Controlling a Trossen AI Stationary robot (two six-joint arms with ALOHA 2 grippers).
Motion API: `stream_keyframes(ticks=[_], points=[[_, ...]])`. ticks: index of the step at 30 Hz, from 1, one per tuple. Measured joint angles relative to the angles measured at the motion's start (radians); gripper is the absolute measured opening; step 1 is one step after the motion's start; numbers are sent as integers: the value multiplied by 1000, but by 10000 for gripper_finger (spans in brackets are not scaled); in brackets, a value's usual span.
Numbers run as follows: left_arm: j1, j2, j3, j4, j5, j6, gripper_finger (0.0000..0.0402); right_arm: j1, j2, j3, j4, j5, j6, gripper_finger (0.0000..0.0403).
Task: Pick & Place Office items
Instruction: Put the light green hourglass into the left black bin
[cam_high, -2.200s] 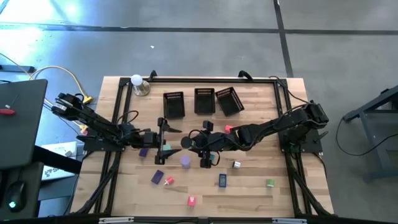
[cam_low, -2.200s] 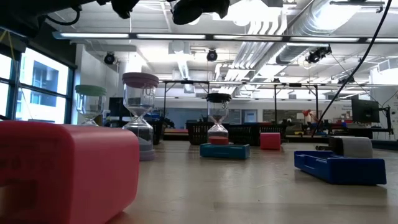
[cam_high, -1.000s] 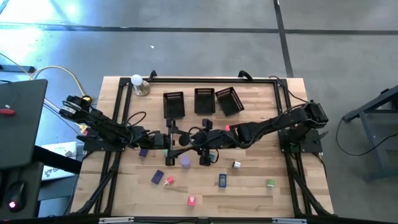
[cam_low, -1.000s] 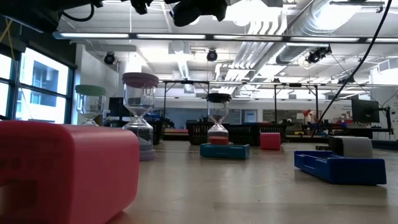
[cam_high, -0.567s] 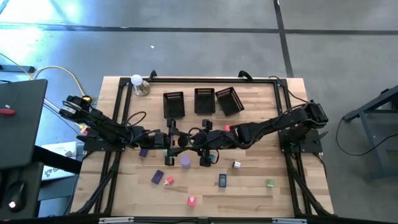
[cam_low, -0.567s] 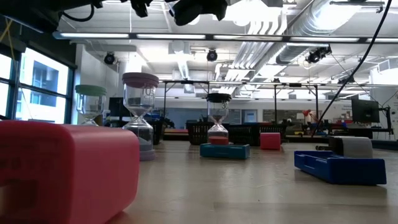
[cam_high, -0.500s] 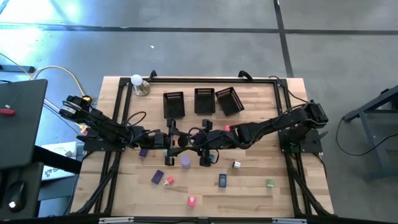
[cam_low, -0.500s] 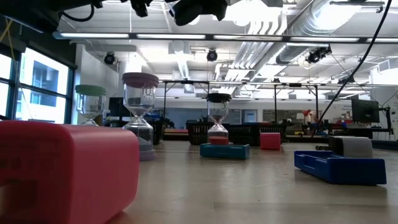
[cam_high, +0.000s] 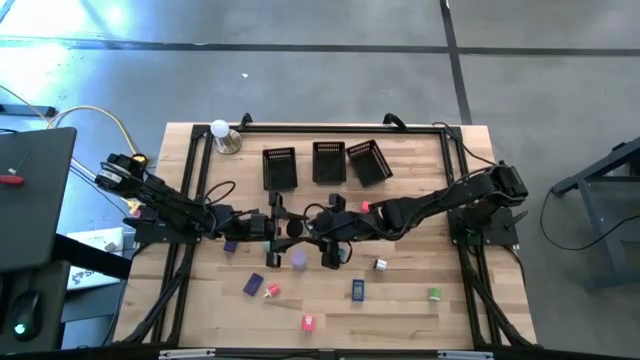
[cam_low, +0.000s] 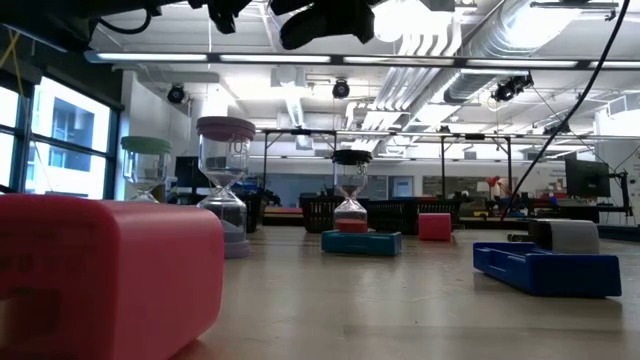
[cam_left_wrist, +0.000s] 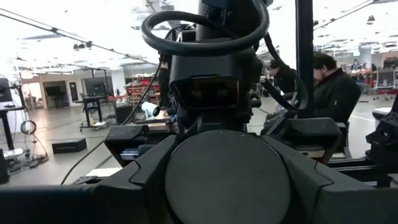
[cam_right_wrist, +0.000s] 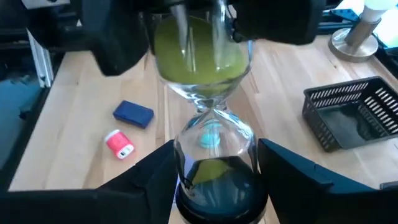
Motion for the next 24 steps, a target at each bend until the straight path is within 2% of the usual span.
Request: stream_keyframes(ticks=[13,22,24], points=[[3,-43,0,-92,-28,-84,198,76,-11,0,-15,212,-126,208],[7,-115,0,-202,-48,-105,198,131,-10,0,-42,442,-130,208],[7,-147,0,-265,-103,-103,198,146,-10,0,-55,507,-130,208]])
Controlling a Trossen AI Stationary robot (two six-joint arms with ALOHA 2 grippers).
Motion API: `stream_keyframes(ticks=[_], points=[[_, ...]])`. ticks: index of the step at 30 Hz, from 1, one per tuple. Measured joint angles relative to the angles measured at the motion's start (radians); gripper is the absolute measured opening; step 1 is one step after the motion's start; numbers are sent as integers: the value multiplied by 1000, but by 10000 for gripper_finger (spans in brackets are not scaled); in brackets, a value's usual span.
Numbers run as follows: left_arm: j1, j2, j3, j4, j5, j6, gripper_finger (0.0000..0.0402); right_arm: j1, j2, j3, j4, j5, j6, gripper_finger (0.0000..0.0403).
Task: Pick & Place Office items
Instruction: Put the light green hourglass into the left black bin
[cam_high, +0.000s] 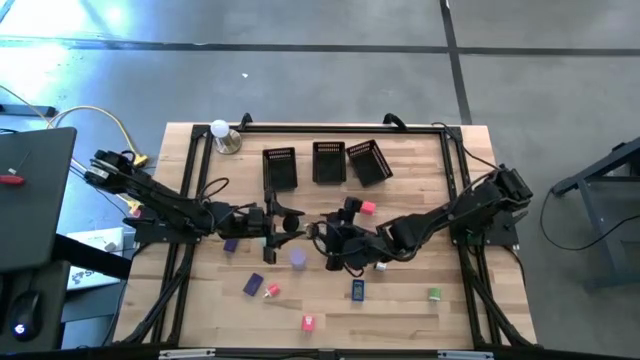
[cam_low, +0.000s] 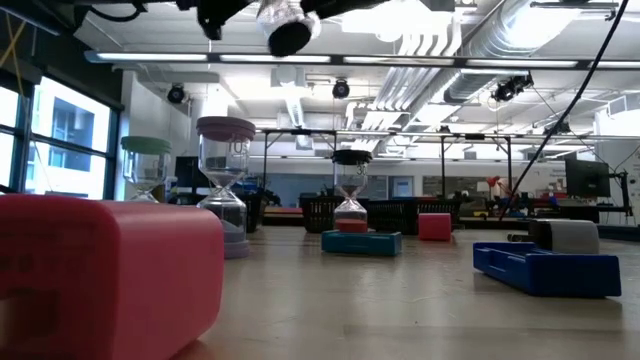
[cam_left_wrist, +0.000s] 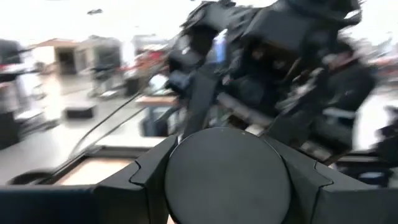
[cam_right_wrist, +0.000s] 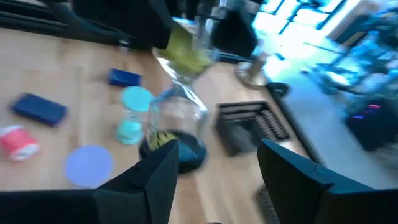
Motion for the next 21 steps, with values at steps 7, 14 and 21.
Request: stream_keyframes(ticks=[7,14,21], points=[[75,-166,0,-342,-178,-28,198,72,0,0,-77,142,71,208],[284,-301,0,-629,-179,-71,198,111,0,0,-184,143,227,208],[569,-291,0,-733,-100,-191,198,116,0,-8,-218,141,292,208]])
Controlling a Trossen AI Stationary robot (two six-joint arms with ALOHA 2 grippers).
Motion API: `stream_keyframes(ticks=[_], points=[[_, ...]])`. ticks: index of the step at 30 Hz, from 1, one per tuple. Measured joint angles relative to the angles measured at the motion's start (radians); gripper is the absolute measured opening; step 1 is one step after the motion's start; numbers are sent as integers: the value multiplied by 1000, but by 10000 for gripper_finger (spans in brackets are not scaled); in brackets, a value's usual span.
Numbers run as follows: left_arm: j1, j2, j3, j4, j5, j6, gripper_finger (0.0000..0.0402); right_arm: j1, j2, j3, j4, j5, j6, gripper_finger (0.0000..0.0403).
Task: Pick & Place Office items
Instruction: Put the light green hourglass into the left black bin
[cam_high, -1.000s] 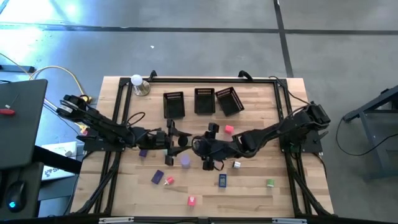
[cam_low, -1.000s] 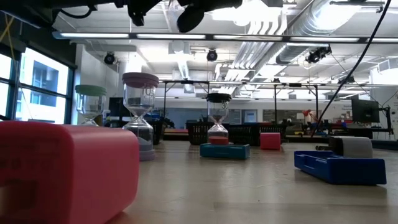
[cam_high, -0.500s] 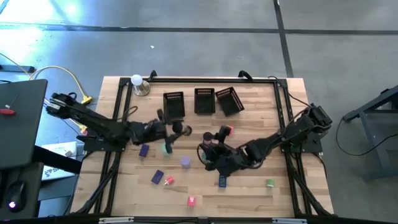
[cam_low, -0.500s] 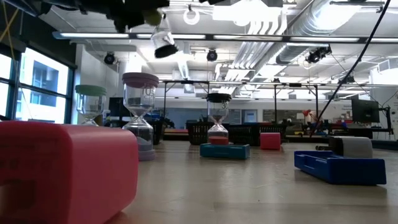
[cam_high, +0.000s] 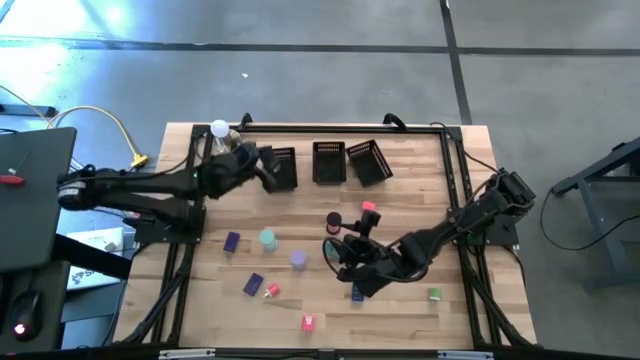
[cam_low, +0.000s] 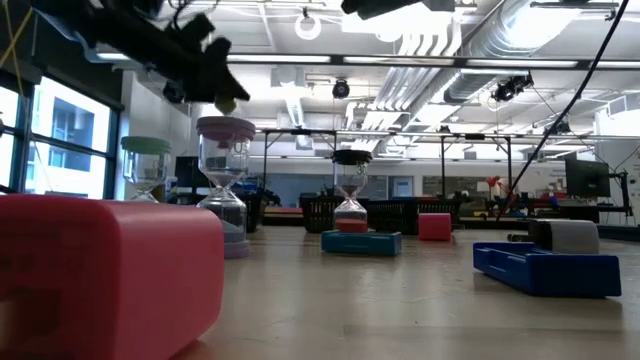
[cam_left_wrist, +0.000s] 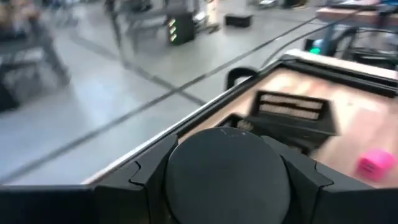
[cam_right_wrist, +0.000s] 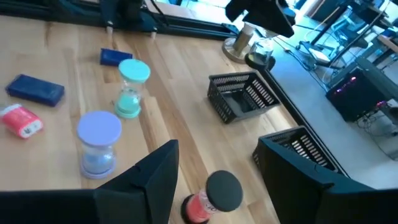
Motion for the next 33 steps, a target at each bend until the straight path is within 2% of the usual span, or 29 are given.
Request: stream_keyframes(ticks=[6,11,18,22,33], points=[[204,94,0,-12,167,-104,198,-1,0,-24,1,-1,13,208],[285,206,0,56,272,-120,198,-1,0,-57,2,-1,35,208],[289,319,0,153,264,-126,198,-1,0,-96,11,2,75,208],[289,358,0,166,216,-127,198,-1,0,-100,13,2,76,208],[289,375,-20,207,199,-126,198,-1,0,-100,28,-1,87,208]])
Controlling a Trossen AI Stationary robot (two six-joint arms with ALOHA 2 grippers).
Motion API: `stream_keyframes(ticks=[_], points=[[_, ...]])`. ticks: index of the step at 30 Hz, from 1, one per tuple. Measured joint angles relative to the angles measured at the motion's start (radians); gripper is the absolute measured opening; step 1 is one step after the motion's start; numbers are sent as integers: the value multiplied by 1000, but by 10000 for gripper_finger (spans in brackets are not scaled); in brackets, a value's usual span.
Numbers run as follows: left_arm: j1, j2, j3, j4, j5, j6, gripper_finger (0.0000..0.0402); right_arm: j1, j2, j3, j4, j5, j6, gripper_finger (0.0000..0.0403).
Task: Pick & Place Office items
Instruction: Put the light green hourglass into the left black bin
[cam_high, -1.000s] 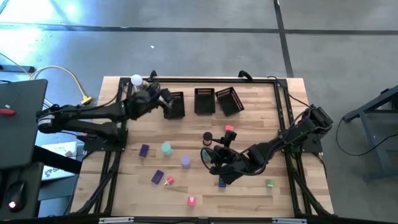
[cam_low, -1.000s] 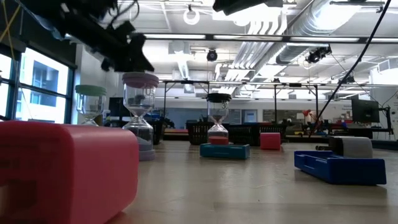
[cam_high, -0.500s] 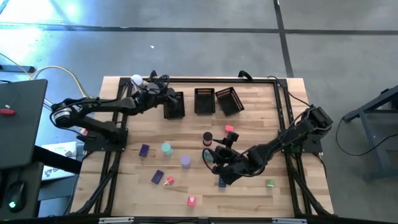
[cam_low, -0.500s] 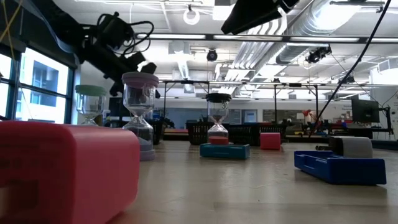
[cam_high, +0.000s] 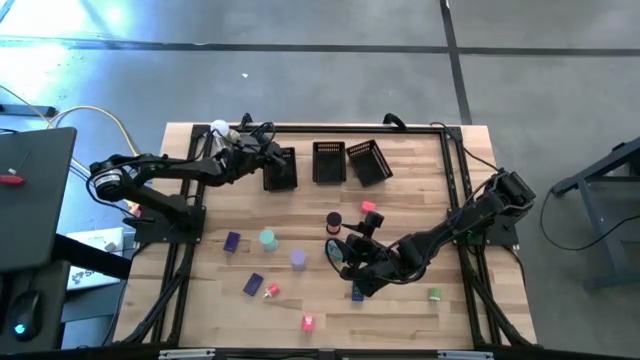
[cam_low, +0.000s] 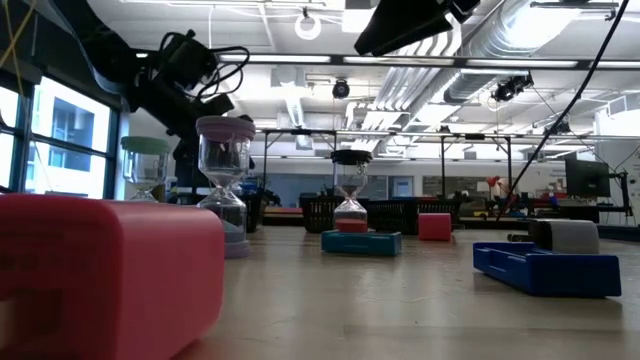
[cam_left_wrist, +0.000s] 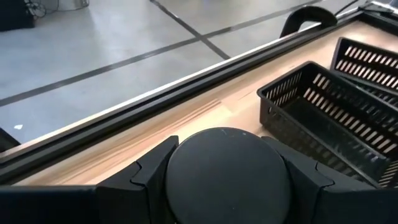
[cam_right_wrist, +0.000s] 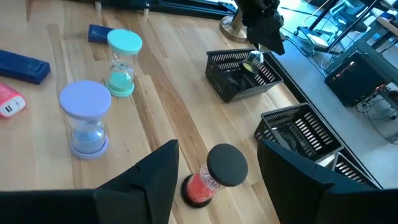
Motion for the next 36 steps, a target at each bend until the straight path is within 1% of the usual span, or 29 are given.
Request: stream_keyframes(ticks=[4,7,9,12,15,17,24,27,29,32,36], points=[[-7,0,-66,98,-31,5,198,0,0,1,20,0,-2,208],[-7,0,-128,249,-38,36,198,0,0,1,30,0,-3,208],[-7,-1,-147,303,-38,41,198,0,0,1,32,-3,-3,208],[-7,0,-149,286,-36,75,198,0,0,1,38,-7,-3,208],[-7,13,-149,292,-9,76,198,0,0,1,46,-7,-1,208],[-7,26,-149,290,-8,72,198,0,0,1,53,-7,-1,208],[-6,118,-149,367,-3,74,198,0,0,1,70,-9,0,208],[-6,152,-149,389,-3,75,198,0,0,1,69,-37,-1,208],[-6,167,-148,400,-3,87,207,0,0,1,68,-59,-3,208],[-6,181,-148,395,-3,91,220,0,0,1,68,-65,-3,208],[-6,180,-149,402,-3,85,223,0,0,1,68,-65,-3,208]])
